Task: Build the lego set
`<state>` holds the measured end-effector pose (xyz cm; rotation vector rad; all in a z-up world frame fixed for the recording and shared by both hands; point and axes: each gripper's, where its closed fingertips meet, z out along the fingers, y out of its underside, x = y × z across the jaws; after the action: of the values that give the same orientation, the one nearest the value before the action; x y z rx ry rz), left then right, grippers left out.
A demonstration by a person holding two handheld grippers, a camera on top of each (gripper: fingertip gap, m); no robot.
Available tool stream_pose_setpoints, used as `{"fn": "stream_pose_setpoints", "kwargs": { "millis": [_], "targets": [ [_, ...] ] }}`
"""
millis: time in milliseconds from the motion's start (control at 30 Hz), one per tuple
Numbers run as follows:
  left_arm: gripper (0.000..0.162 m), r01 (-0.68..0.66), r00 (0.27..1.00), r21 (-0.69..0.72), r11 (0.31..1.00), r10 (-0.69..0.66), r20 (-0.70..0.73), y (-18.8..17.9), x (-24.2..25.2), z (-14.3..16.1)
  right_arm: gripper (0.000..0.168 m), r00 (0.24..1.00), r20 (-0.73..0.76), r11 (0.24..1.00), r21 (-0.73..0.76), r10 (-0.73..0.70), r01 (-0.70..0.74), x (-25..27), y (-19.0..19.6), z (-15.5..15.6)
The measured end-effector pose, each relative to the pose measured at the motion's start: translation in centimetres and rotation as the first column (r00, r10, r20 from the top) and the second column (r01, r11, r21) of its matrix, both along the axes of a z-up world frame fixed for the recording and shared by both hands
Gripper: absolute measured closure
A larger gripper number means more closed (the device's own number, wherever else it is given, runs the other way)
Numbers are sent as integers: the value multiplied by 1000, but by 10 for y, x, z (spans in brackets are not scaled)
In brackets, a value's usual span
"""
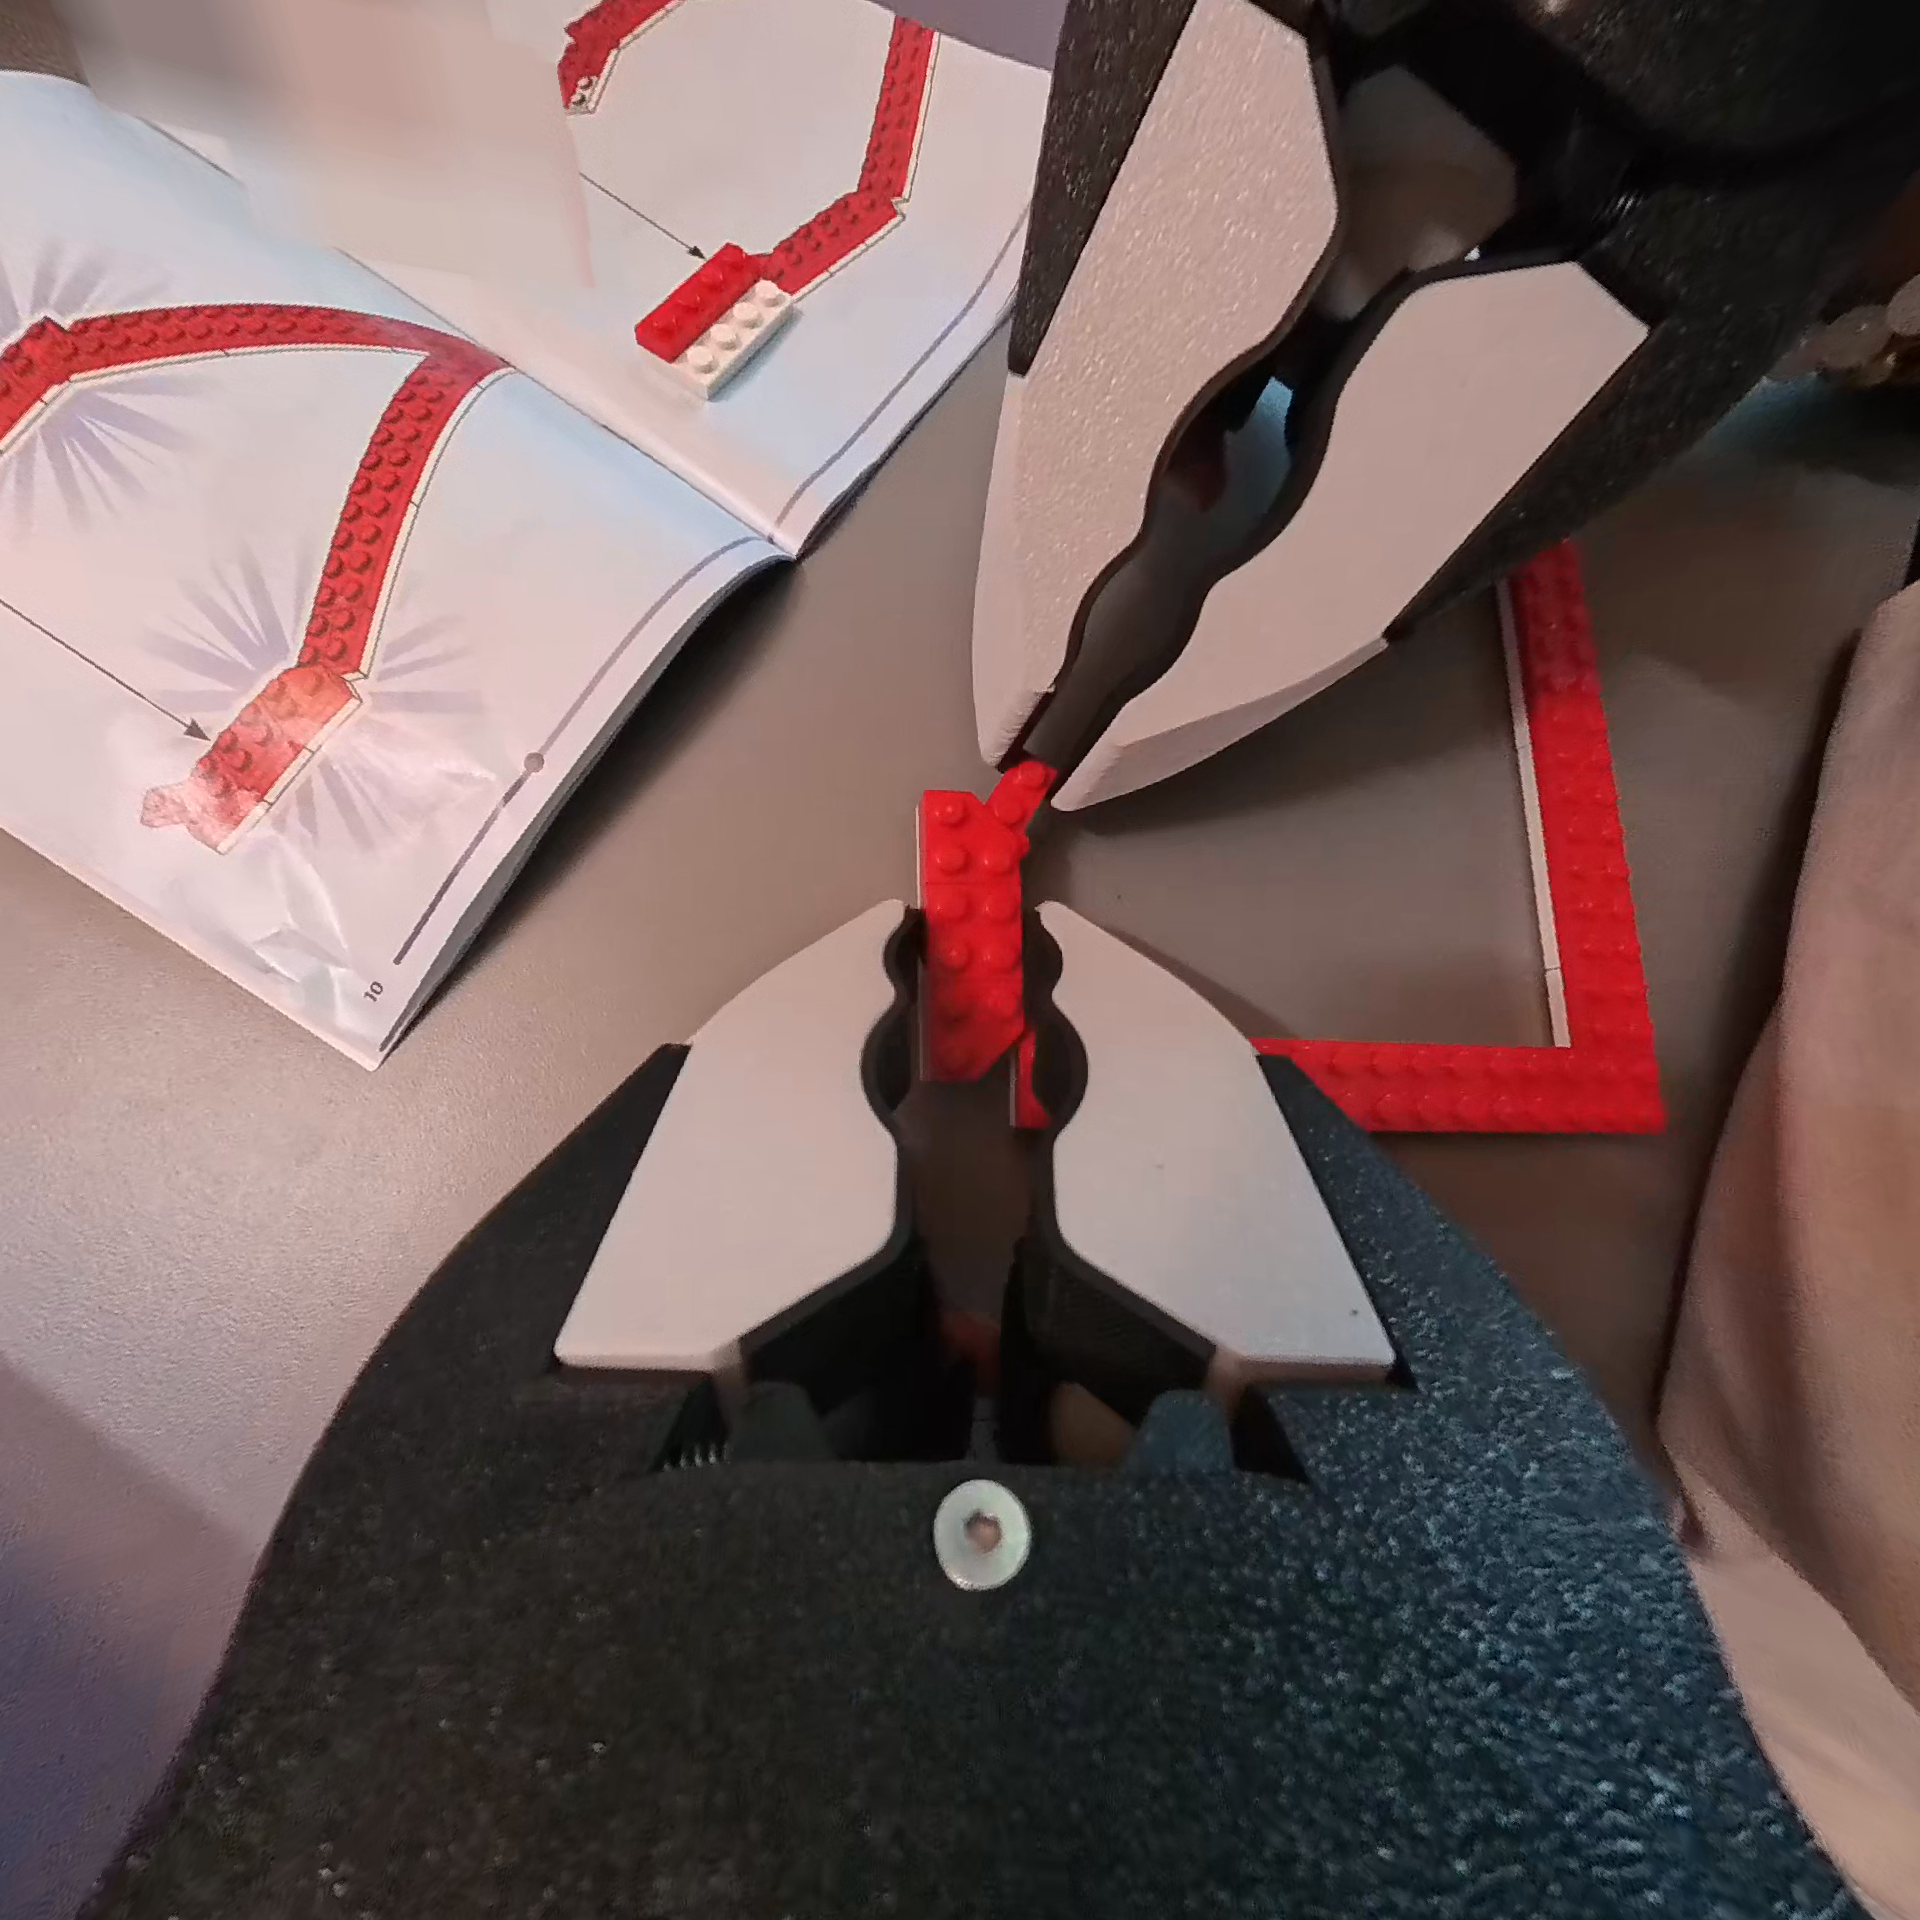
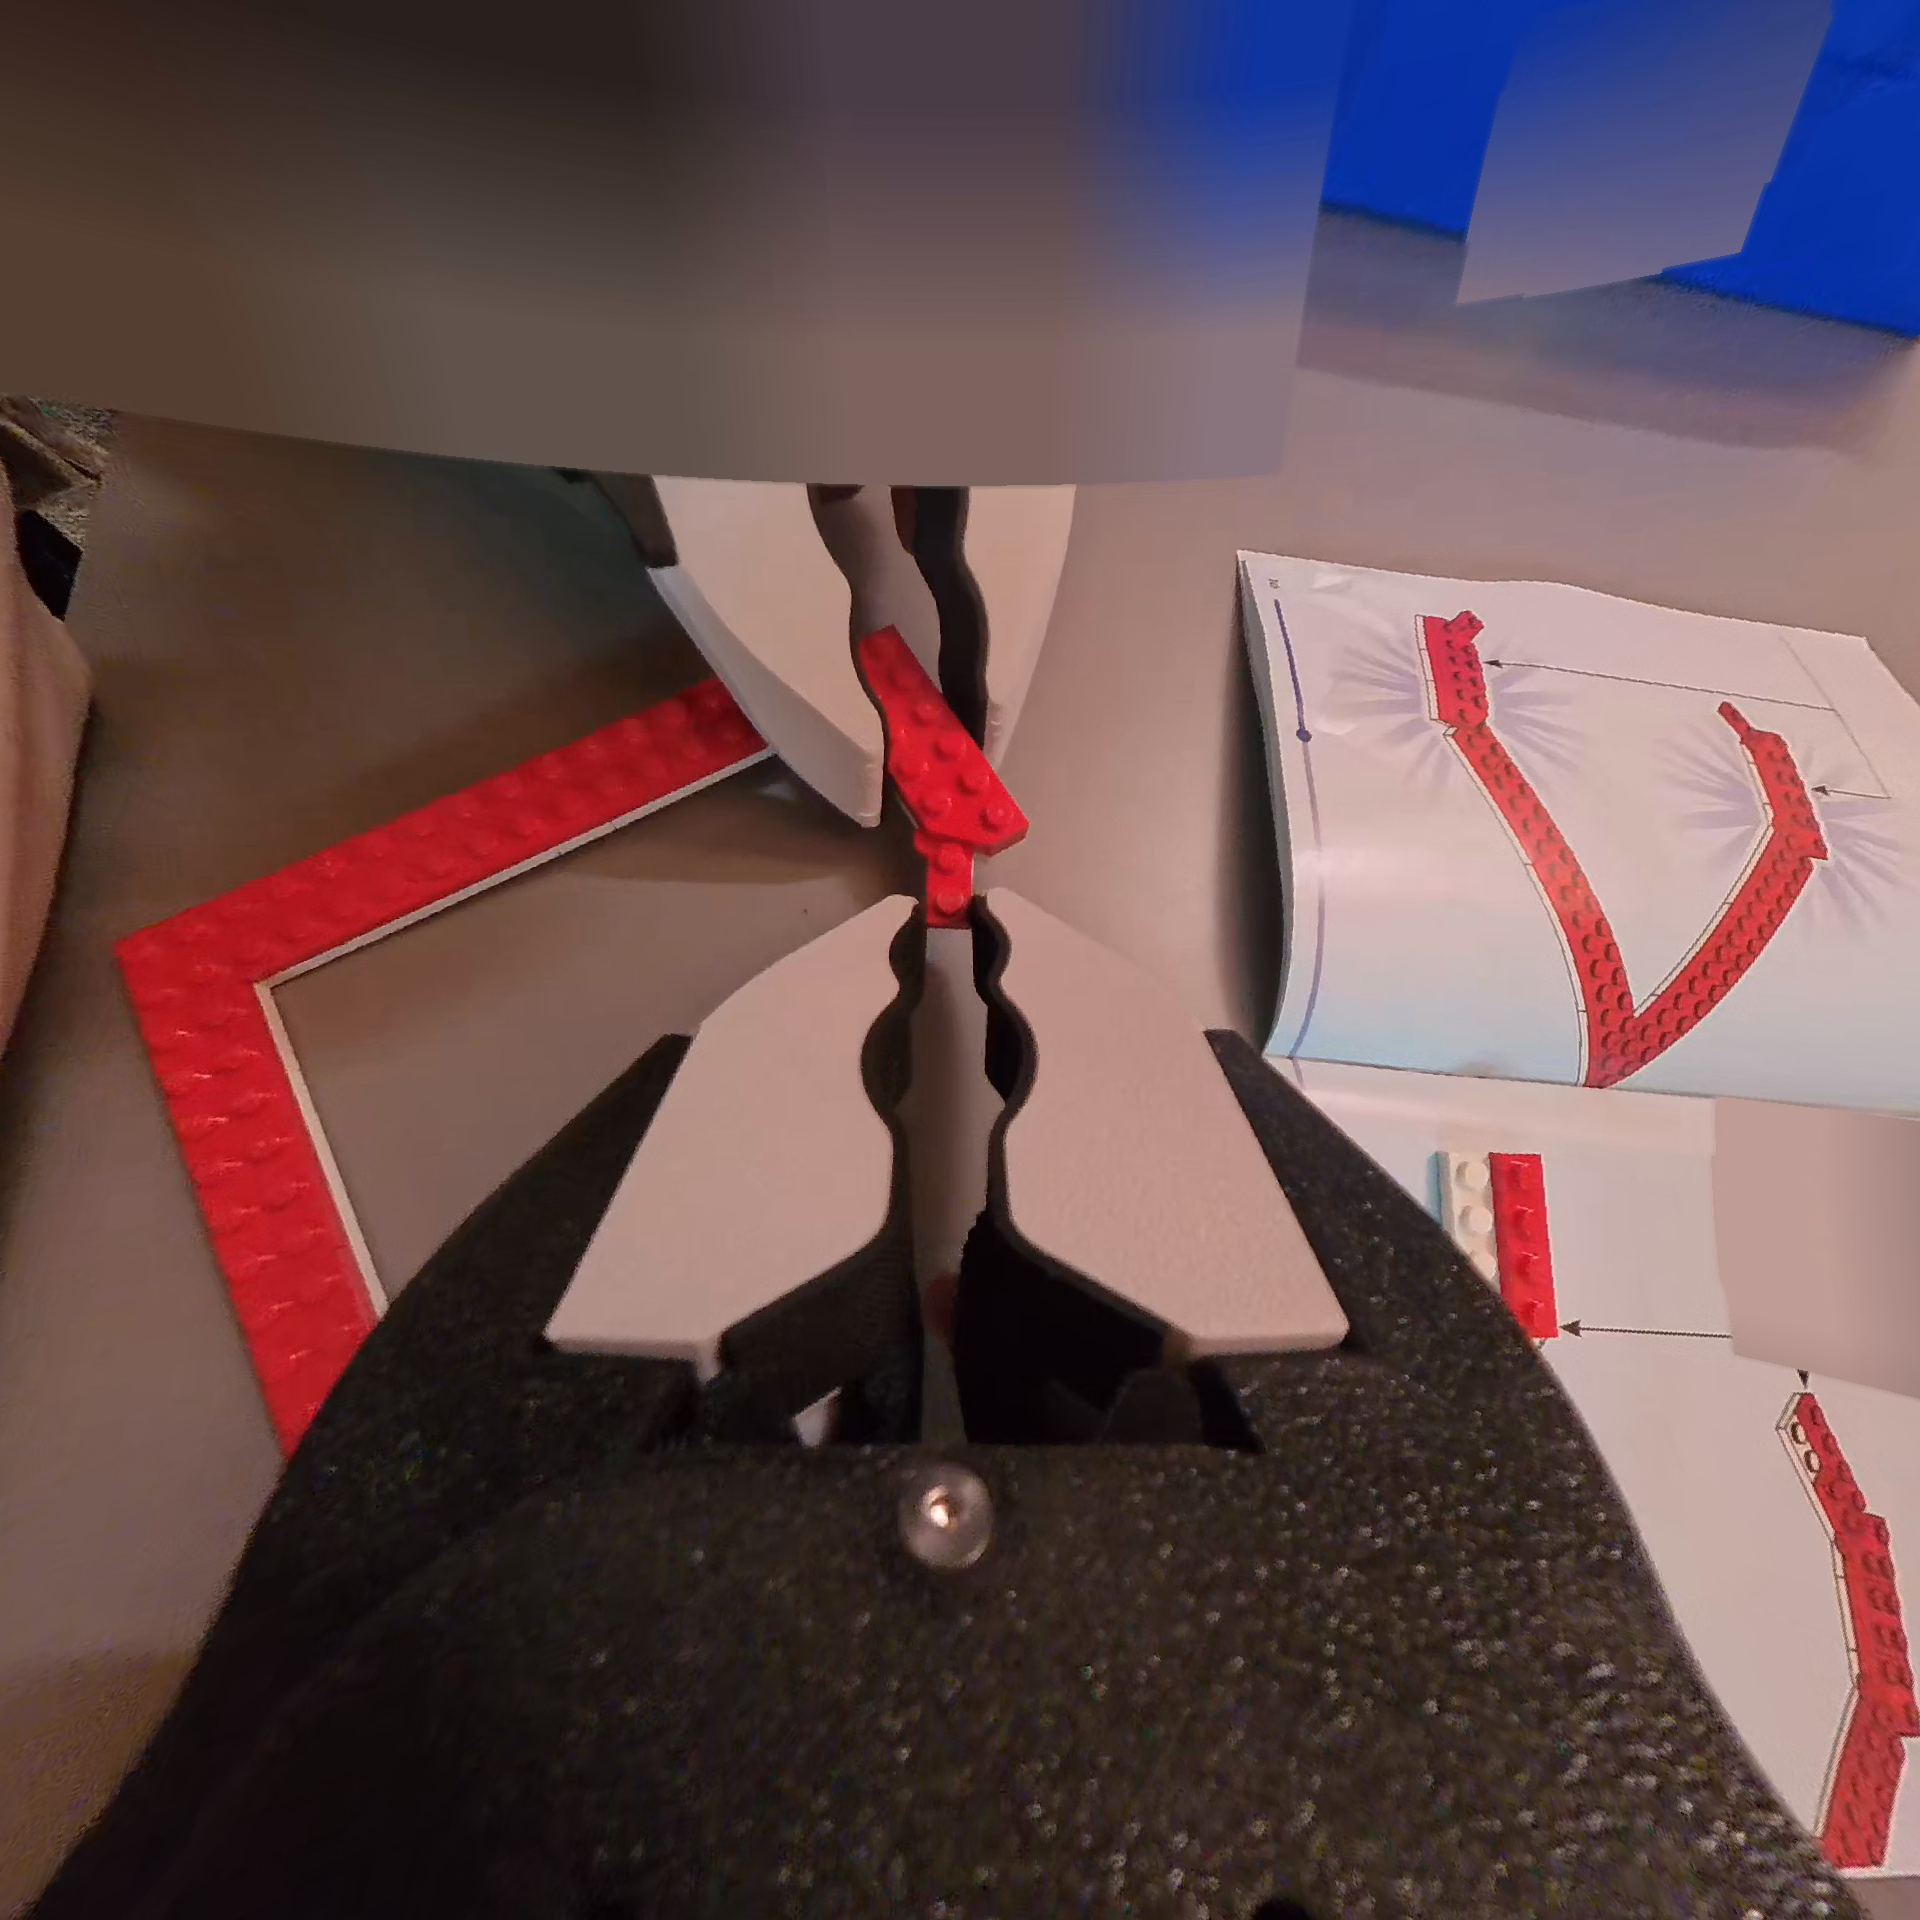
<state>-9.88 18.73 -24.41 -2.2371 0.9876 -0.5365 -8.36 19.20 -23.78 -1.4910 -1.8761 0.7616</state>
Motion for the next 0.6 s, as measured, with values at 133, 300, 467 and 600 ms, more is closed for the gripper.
{"fn": "stream_pose_setpoints", "kwargs": {
  "millis": [133,300,467,600],
  "targets": [
    [143,6,1000,7,1000,-6,-5,0,0,0,160,1000,0,1000,0,7,-7,0,1,0],
    [143,9,1000,11,1000,-9,-9,0,0,-1,160,1000,-2,1000,-18,3,-3,0,2,-2],
    [143,6,1000,14,1000,-6,-1,0,0,0,160,1000,-13,1000,-22,2,-3,-1,3,-1],
    [142,6,1000,14,1000,-6,-1,0,0,-1,160,1000,-24,999,-31,6,-7,-1,3,-2]
  ]
}}
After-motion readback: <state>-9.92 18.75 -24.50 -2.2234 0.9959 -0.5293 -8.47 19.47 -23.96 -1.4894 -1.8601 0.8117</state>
